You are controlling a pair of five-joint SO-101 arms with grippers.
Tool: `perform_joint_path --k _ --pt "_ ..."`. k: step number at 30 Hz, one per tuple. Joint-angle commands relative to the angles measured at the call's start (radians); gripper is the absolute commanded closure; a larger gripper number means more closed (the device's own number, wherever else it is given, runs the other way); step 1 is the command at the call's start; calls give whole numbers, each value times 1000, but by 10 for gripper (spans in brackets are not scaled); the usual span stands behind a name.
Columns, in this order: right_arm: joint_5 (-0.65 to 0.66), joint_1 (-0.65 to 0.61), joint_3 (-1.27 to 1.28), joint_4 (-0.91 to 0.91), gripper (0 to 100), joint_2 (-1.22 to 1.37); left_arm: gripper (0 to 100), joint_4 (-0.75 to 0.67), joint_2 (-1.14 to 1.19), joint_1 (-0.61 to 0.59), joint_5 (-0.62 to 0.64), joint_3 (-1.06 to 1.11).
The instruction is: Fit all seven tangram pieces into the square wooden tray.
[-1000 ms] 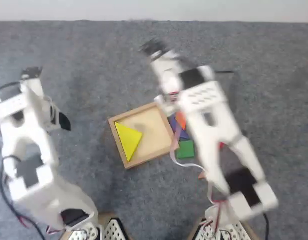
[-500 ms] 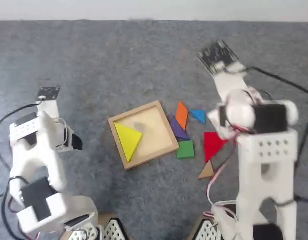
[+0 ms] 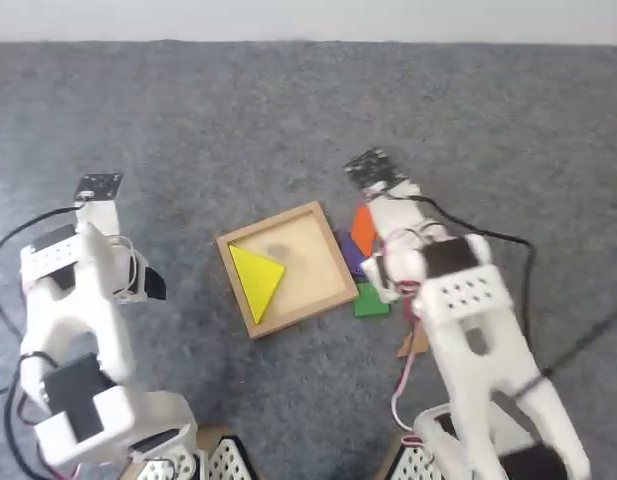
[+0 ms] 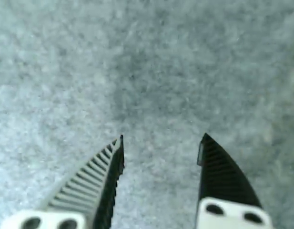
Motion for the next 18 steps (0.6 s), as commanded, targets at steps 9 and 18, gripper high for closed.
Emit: perform_joint_path --k 9,18 --pt "-29 -216 -130 -136 843 231 754 -11 -5 48 -44 -13" --pt "-91 -203 -341 -87 843 503 754 -12 -5 44 -48 -13"
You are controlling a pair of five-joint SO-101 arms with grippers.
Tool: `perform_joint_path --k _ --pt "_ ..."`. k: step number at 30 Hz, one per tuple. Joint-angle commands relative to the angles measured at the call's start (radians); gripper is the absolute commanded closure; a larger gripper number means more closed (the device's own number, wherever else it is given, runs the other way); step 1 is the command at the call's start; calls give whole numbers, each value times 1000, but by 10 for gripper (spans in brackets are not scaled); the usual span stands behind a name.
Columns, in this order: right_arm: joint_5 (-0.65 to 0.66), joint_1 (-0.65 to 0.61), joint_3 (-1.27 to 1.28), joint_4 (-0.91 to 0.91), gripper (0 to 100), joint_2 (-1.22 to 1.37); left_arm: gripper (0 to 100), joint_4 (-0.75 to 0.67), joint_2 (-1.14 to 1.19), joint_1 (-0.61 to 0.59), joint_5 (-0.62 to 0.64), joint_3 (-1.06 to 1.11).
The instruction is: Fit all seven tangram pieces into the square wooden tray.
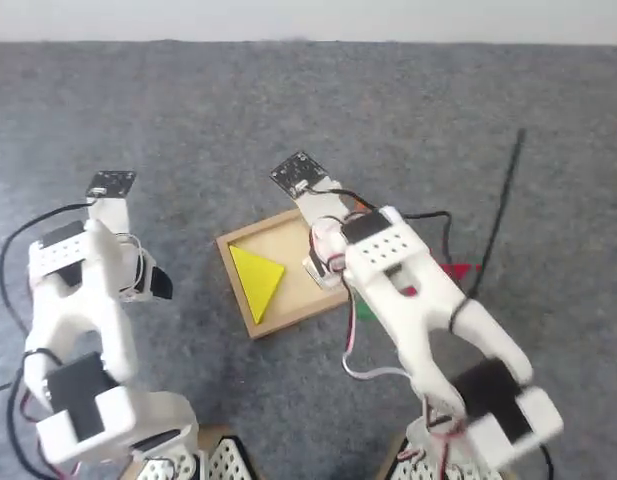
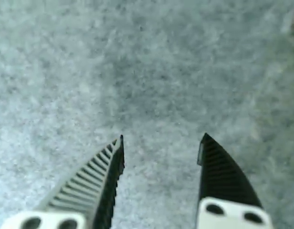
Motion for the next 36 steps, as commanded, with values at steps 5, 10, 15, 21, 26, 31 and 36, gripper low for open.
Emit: perform_joint_path --k 5,10,15,21,26,31,36 --pt "126 -50 -198 59 846 45 754 -15 -5 6 -15 -13" --pt "187 -38 -304 -7 844 133 754 -21 -12 6 -17 2" --pt "189 -2 -486 -1 848 363 754 -23 -12 6 -17 4" --pt "187 12 -643 56 998 483 754 -23 -12 6 -17 5" --pt "169 67 -675 136 991 380 754 -23 -12 6 -17 5" --pt "130 147 -675 170 992 225 754 -23 -12 6 -17 7" --pt "83 332 -675 33 992 220 754 -23 -12 6 -17 7"
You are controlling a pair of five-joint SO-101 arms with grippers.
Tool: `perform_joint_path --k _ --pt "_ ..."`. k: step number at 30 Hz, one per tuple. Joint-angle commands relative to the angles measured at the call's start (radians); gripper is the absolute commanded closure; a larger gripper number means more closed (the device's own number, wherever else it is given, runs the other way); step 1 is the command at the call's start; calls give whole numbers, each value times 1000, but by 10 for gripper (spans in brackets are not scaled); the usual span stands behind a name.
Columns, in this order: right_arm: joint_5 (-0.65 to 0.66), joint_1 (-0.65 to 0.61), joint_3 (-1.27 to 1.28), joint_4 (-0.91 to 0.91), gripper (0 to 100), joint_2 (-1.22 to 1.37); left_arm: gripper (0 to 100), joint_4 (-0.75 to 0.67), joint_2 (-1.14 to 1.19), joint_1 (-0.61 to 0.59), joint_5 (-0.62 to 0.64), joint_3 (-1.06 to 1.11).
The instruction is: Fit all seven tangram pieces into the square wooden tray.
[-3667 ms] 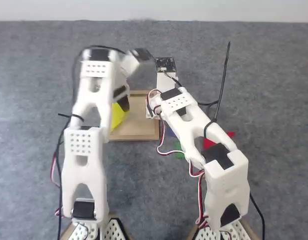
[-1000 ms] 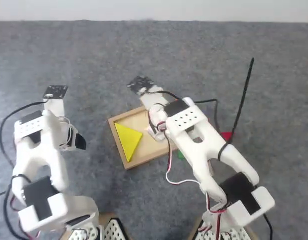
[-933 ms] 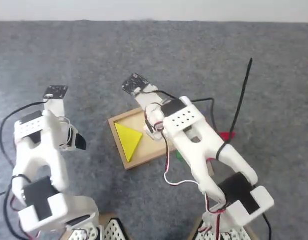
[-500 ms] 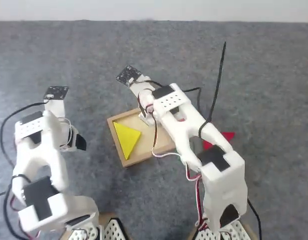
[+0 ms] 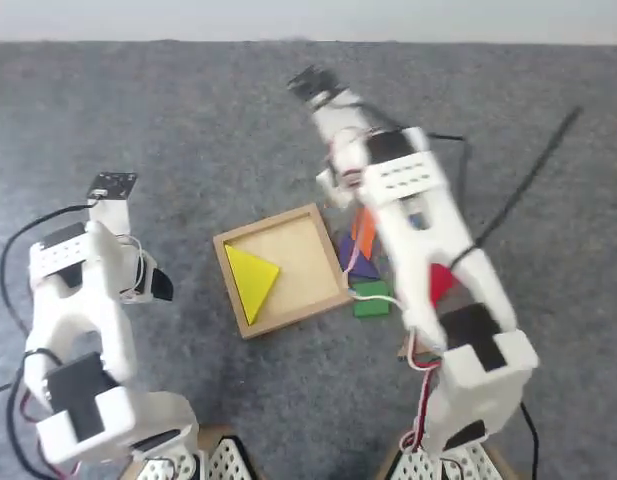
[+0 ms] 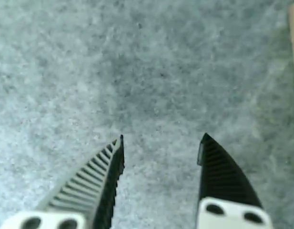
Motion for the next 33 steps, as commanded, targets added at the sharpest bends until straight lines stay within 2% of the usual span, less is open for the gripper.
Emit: perform_joint_path --k 1,2,3,6,9,13,14,18,25,28,31,33 --pt "-86 150 -54 -137 989 -19 754 -17 -12 8 -14 -4" --pt "-106 179 -60 -165 961 15 754 -17 -12 8 -14 -4" --pt "-106 194 -61 -179 891 42 754 -17 -12 8 -14 -4" --pt "-124 200 -117 -113 593 64 754 -17 -12 8 -14 -4" --pt "-3 143 -173 45 310 18 754 -17 -12 8 -14 -4" --pt "-55 85 -140 99 38 -74 754 -17 -12 8 -14 -4" --pt "-60 79 -117 91 19 -99 754 -17 -12 8 -14 -4" --pt "-61 70 6 36 89 -177 754 -17 -12 8 -14 -4" --pt "-51 54 318 -223 133 -302 754 -17 -12 8 -14 -4" --pt "-25 31 342 -216 132 -344 754 -17 -12 8 -14 -4" --pt "83 4 351 -185 130 -361 754 -17 -12 8 -14 -4" --pt "80 -5 361 -182 132 -366 754 -17 -12 8 -14 -4"
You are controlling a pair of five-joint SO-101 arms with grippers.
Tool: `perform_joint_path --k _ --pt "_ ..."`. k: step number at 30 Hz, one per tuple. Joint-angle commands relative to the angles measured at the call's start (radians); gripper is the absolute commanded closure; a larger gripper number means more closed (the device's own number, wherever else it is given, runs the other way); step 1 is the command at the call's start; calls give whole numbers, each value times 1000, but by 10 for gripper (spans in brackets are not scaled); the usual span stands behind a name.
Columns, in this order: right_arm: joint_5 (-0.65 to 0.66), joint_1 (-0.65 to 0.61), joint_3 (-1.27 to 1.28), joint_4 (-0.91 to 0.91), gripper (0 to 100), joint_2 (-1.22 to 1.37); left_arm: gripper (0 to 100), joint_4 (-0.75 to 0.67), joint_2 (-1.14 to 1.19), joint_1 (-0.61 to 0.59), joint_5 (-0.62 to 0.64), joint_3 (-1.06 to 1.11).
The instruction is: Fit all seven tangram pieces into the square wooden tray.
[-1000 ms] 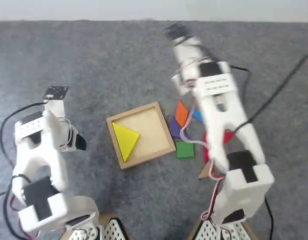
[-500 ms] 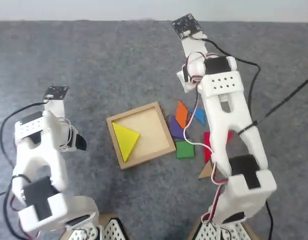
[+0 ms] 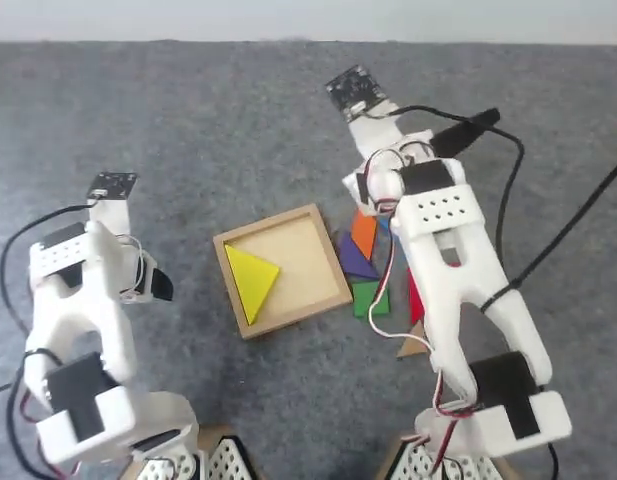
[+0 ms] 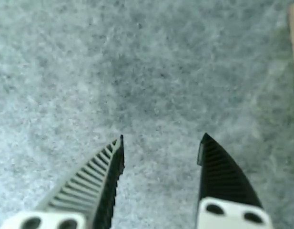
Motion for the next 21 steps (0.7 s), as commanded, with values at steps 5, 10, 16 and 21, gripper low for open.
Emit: perform_joint_path --k 5,10,16,21 --pt "127 -70 14 53 134 -65 754 -17 -12 8 -14 -4" --pt "160 -113 34 64 244 -65 754 -17 -12 -11 -14 -4" --pt "-5 -136 38 12 714 -64 754 -17 -12 -9 -14 -4" --pt "-227 -209 32 -84 912 16 754 -17 -12 -9 -14 -4"
